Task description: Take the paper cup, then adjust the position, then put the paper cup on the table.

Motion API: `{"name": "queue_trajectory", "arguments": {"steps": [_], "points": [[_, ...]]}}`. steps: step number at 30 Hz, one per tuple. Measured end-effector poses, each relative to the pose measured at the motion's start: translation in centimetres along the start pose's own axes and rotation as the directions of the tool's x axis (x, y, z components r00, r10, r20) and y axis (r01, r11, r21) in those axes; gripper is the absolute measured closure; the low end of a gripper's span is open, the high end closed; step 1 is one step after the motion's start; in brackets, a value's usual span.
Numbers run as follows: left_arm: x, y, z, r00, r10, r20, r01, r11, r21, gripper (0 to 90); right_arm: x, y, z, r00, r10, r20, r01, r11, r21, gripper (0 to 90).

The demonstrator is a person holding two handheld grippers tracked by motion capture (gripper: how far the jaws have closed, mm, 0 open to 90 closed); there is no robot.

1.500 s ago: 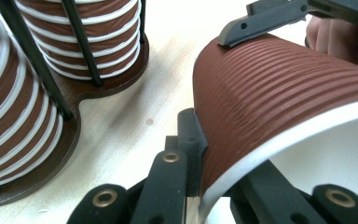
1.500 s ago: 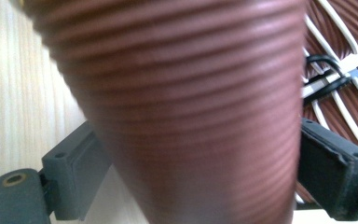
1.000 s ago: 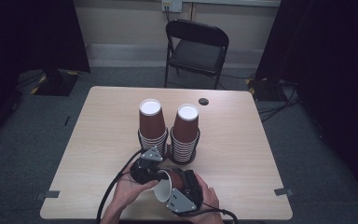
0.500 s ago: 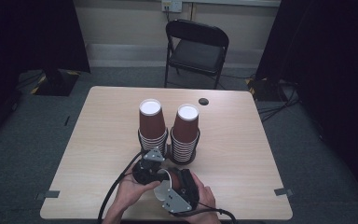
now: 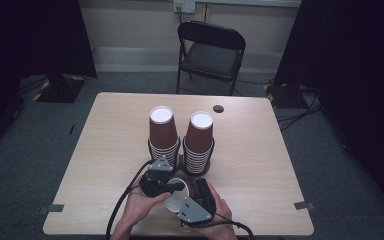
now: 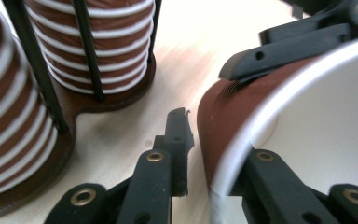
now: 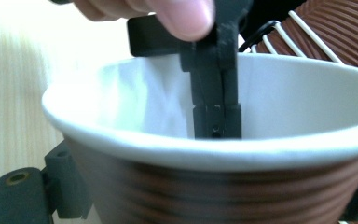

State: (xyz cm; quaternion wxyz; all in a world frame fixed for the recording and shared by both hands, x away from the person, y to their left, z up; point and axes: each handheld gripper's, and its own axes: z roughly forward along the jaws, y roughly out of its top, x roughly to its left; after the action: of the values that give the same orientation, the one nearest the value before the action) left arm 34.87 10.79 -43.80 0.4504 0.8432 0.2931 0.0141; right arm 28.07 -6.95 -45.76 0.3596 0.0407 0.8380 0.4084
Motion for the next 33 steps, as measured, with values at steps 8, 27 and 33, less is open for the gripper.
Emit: {"name": "queue_trajectory", "arguments": {"steps": [8, 27, 33], "points": [[0.3, -0.9, -0.9, 0.9984, -0.038, -0.042, 0.032, 0.9927, -0.116, 66.0, -0.6, -0.3, 0.2, 0.9973, 0.073, -0.011, -0.073, 0.997, -0.002, 11.7], [0.1, -2.1, -2.2, 0.9967, -0.035, -0.074, 0.014, 0.9635, -0.267, 43.7, -2.2, -2.9, -0.6, 0.9536, 0.300, -0.022, -0.301, 0.954, -0.017, 11.9], [0.2, -2.2, -2.7, 0.9959, -0.036, -0.082, 0.011, 0.9588, -0.284, 38.0, -2.6, -3.5, -0.8, 0.9450, 0.327, -0.012, -0.327, 0.945, -0.004, 11.9]]}}
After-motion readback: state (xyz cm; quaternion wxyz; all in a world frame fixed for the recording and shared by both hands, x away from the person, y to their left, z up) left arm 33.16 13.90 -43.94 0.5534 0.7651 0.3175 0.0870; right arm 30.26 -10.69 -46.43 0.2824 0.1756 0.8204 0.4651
